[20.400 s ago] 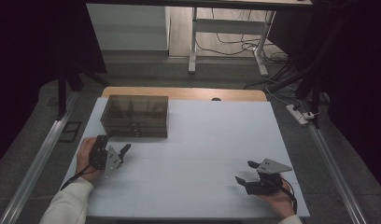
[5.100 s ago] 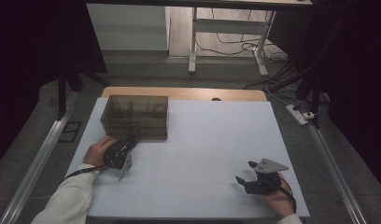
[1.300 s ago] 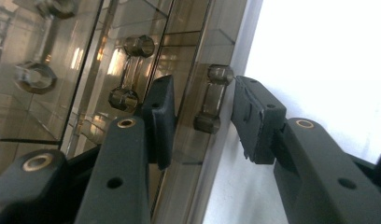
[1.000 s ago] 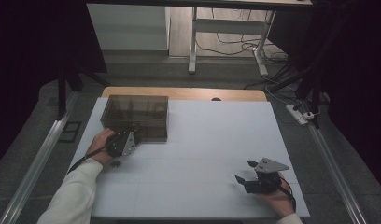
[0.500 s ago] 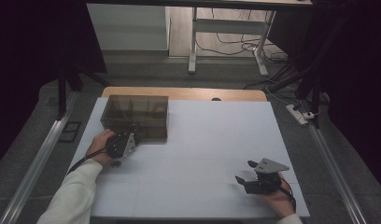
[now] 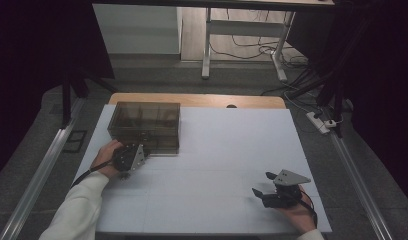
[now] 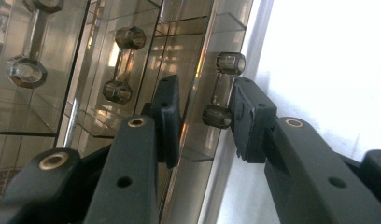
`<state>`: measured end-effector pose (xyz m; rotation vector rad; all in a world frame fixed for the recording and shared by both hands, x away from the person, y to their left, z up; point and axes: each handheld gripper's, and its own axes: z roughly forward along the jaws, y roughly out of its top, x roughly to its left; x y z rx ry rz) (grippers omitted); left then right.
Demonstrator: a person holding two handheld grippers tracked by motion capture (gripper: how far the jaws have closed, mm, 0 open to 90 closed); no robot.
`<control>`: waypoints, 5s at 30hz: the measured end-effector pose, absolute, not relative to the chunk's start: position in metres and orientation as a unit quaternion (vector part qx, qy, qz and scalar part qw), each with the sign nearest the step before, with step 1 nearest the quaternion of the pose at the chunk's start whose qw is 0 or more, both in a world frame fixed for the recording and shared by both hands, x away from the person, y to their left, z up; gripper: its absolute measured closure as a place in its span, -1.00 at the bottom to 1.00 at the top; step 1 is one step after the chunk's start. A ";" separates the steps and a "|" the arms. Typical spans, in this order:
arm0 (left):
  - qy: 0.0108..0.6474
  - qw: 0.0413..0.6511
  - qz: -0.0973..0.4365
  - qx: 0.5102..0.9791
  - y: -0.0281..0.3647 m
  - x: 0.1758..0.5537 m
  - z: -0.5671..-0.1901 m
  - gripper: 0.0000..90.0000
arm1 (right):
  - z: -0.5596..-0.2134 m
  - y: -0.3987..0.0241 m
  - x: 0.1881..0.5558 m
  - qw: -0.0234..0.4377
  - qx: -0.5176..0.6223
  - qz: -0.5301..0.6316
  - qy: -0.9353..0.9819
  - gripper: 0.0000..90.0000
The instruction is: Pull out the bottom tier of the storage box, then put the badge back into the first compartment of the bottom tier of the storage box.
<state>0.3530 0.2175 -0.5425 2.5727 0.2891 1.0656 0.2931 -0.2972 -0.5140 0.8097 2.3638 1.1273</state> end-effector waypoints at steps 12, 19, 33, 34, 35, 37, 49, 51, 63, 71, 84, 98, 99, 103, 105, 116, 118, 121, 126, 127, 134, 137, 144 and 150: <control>0.101 0.172 0.373 0.906 0.218 0.348 -0.542 0.42 | -0.514 -0.297 0.293 0.200 0.289 0.402 0.846 -0.51; 0.097 0.167 0.372 0.908 0.217 0.347 -0.541 0.43 | -0.515 -0.298 0.293 0.199 0.289 0.398 0.848 -0.51; 0.090 0.170 0.371 0.908 0.217 0.337 -0.541 0.44 | -0.515 -0.298 0.294 0.200 0.290 0.396 0.848 -0.51; 0.090 0.170 0.370 0.909 0.217 0.337 -0.540 0.44 | -0.515 -0.298 0.294 0.201 0.291 0.396 0.848 -0.51; 0.091 0.170 0.370 0.909 0.217 0.337 -0.540 0.44 | -0.515 -0.299 0.294 0.199 0.290 0.398 0.847 -0.51; 0.091 0.170 0.369 0.909 0.217 0.336 -0.540 0.44 | -0.515 -0.299 0.294 0.199 0.290 0.398 0.847 -0.51; 0.087 0.169 0.366 0.911 0.218 0.329 -0.540 0.44 | -0.515 -0.299 0.293 0.199 0.289 0.399 0.847 -0.51; 0.087 0.168 0.365 0.912 0.218 0.328 -0.541 0.44 | -0.515 -0.299 0.293 0.199 0.291 0.400 0.846 -0.51; 0.087 0.168 0.362 0.913 0.218 0.323 -0.541 0.44 | -0.515 -0.299 0.294 0.199 0.291 0.398 0.847 -0.51; 0.088 0.174 0.355 0.914 0.218 0.321 -0.540 0.44 | -0.515 -0.299 0.294 0.198 0.290 0.397 0.848 -0.51; 0.095 0.193 0.337 0.917 0.221 0.323 -0.540 0.31 | -0.515 -0.299 0.294 0.199 0.289 0.397 0.848 -0.51; 0.127 0.238 0.321 0.908 0.226 0.323 -0.532 -0.01 | -0.515 -0.299 0.293 0.198 0.290 0.396 0.848 -0.51; 0.129 0.241 0.320 0.907 0.227 0.323 -0.532 -0.02 | -0.515 -0.299 0.294 0.199 0.289 0.397 0.848 -0.51; 0.137 0.254 0.315 0.904 0.228 0.321 -0.530 -0.05 | -0.515 -0.299 0.293 0.200 0.290 0.397 0.848 -0.51; 0.144 0.263 0.312 0.902 0.228 0.320 -0.529 -0.06 | -0.515 -0.299 0.294 0.199 0.291 0.399 0.847 -0.51; 0.192 0.299 0.296 0.887 0.232 0.320 -0.519 -0.07 | -0.515 -0.299 0.294 0.200 0.292 0.397 0.847 -0.51; 0.203 0.303 0.288 0.886 0.232 0.319 -0.517 -0.07 | -0.515 -0.299 0.294 0.200 0.290 0.396 0.848 -0.51; 0.214 0.311 0.276 0.884 0.232 0.319 -0.515 -0.08 | -0.515 -0.299 0.294 0.199 0.291 0.397 0.847 -0.51; 0.226 0.309 0.264 0.885 0.232 0.317 -0.514 -0.09 | -0.515 -0.299 0.293 0.201 0.291 0.399 0.846 -0.51; 0.228 0.308 0.262 0.886 0.232 0.317 -0.514 -0.10 | -0.515 -0.299 0.293 0.201 0.291 0.399 0.846 -0.51; 0.233 0.319 0.256 0.882 0.233 0.311 -0.510 -0.10 | -0.515 -0.299 0.293 0.200 0.291 0.399 0.846 -0.51; 0.239 0.325 0.252 0.880 0.233 0.310 -0.508 -0.11 | -0.515 -0.298 0.293 0.200 0.289 0.400 0.846 -0.51; 0.259 0.336 0.242 0.873 0.236 0.307 -0.501 -0.11 | -0.514 -0.299 0.293 0.199 0.291 0.402 0.845 -0.51; 0.271 0.337 0.230 0.872 0.240 0.303 -0.499 -0.13 | -0.513 -0.298 0.292 0.199 0.288 0.405 0.844 -0.51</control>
